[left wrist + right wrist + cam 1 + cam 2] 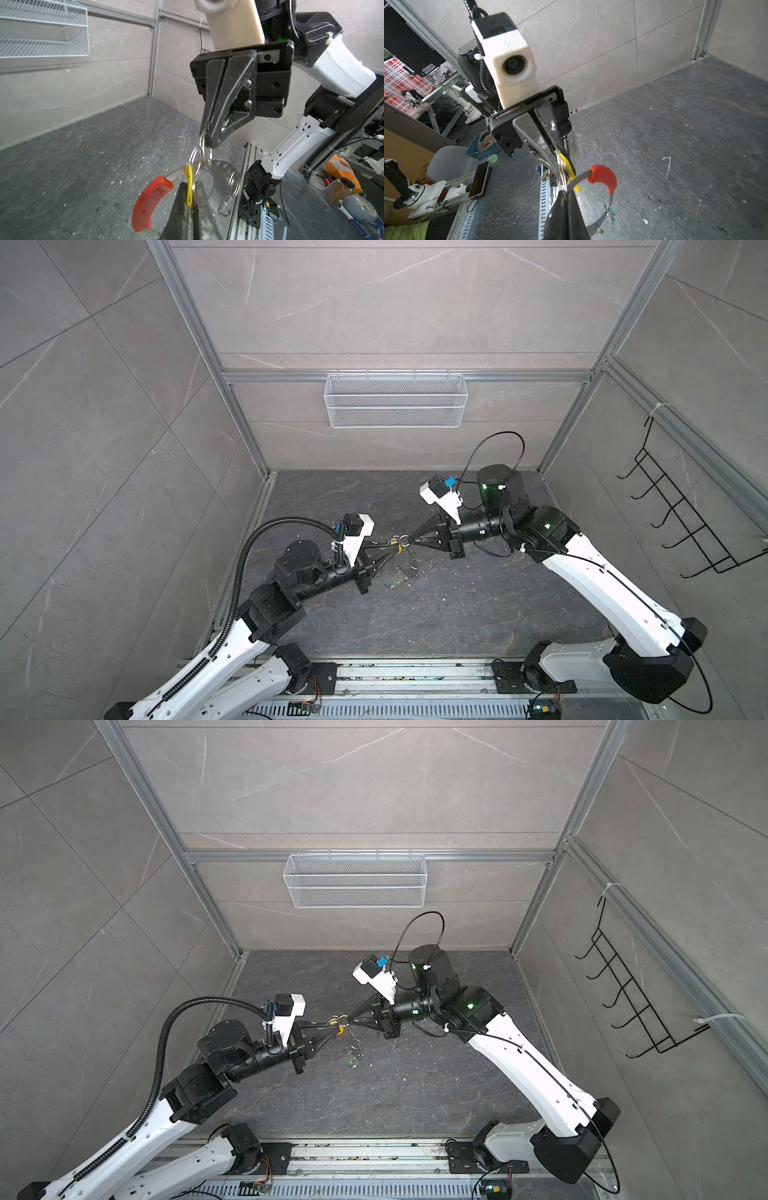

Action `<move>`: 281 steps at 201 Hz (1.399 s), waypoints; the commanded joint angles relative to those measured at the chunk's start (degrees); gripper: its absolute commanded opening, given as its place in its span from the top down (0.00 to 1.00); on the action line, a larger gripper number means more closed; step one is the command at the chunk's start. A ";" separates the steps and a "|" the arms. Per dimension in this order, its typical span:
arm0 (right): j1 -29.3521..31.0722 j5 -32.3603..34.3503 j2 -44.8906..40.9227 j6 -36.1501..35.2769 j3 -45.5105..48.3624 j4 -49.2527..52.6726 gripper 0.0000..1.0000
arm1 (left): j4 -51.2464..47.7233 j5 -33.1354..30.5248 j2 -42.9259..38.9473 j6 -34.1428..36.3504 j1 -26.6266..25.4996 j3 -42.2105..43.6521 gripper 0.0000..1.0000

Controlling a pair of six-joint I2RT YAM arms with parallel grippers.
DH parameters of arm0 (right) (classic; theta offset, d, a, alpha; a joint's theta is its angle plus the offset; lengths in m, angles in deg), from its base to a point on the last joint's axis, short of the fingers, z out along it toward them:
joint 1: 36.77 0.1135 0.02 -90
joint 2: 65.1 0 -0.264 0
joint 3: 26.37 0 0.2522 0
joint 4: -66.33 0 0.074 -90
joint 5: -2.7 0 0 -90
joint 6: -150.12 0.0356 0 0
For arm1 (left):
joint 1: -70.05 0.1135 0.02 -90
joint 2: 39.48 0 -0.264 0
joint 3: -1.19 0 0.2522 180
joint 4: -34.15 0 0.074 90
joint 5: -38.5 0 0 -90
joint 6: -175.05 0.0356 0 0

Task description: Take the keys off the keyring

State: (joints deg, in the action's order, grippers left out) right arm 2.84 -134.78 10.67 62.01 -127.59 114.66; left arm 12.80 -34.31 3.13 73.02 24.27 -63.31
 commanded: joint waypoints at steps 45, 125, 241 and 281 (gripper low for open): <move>-1.03 4.80 -3.53 8.90 3.54 -12.68 1.00 | -6.28 -4.70 0.11 -3.84 -0.01 -3.59 1.00; -0.95 1.96 -2.05 9.14 3.75 -12.19 1.00 | -7.15 -3.73 0.01 -4.24 -0.05 -5.22 1.00; -1.03 1.97 -5.01 0.91 7.88 -8.53 0.57 | -17.32 6.15 2.96 1.77 -0.03 -14.29 1.00; -1.02 1.60 -6.77 -0.33 9.22 -9.64 0.53 | -19.83 10.84 4.22 4.46 -0.03 -17.20 1.00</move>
State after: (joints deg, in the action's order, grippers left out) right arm 1.82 -132.00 5.66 63.67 -119.39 105.59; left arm -5.89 -28.56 6.89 73.96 24.07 -77.19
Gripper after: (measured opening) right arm 0.462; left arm 0.061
